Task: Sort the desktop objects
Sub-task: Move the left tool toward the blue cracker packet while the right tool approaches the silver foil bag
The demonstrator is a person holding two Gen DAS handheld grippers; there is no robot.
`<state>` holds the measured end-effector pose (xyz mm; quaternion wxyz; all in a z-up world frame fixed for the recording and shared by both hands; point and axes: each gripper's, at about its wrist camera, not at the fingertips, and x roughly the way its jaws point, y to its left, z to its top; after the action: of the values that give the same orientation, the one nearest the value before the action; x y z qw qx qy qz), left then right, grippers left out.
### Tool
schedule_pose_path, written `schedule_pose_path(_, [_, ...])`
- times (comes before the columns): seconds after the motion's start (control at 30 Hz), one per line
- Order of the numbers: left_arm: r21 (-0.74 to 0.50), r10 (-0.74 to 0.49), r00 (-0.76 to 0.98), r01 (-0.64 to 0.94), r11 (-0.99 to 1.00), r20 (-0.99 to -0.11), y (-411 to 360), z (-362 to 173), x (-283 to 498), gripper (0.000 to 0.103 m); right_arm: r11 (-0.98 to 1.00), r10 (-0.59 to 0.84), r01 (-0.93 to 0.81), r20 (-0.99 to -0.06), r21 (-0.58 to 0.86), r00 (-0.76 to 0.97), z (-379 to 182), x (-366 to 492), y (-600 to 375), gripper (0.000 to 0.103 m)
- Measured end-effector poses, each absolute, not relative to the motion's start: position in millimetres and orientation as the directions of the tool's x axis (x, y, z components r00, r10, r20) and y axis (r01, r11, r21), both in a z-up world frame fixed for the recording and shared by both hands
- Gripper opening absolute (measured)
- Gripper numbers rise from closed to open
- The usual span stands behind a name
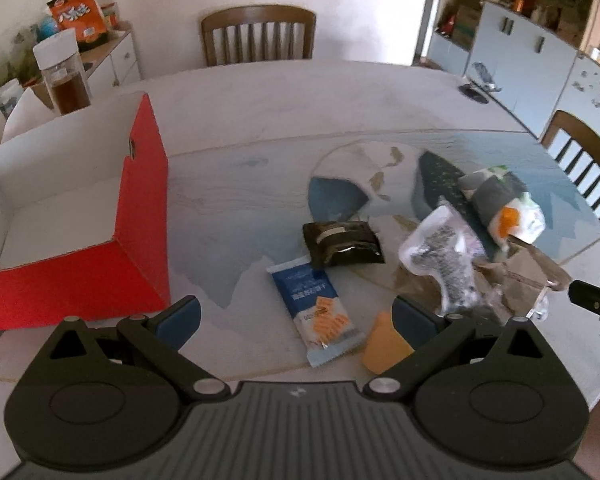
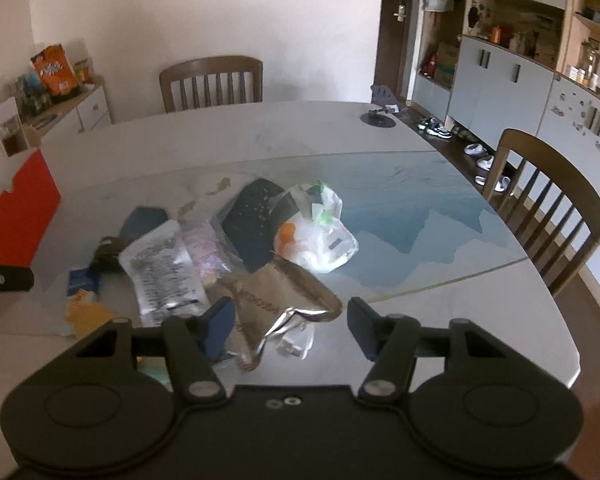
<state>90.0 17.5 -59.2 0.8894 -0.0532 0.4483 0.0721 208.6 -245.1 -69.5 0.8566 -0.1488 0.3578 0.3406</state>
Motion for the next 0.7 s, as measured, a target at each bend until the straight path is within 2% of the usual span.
schedule_pose_path(0.27, [0.000, 0.119, 0.552, -0.210, 0.978, -0.825, 16.0, -81.7, 111.2, 0.102, 0.683, 0.488, -0.730, -0.732, -0.019, 0.476, -86.4, 234.0, -230.6, 0.063])
schedule_pose_path(0.37, [0.010, 0.136, 0.529, -0.234, 0.972, -0.838, 19.2, -91.0, 118.4, 0.099, 0.663, 0.496, -0.748, -0.735, -0.023, 0.462, -90.3, 238.6, -225.4, 0.067])
schedule_pose_path(0.47, [0.025, 0.149, 0.505, -0.243, 0.970, -0.850, 20.7, -100.9, 125.4, 0.096, 0.643, 0.494, -0.764, -0.735, -0.049, 0.463, -93.7, 241.4, -219.3, 0.075])
schedule_pose_path(0.7, [0.029, 0.147, 0.495, -0.237, 0.971, -0.857, 17.1, -111.2, 134.6, 0.096, 0.605, 0.495, -0.794, -0.750, -0.064, 0.438, -101.1, 247.1, -208.9, 0.078])
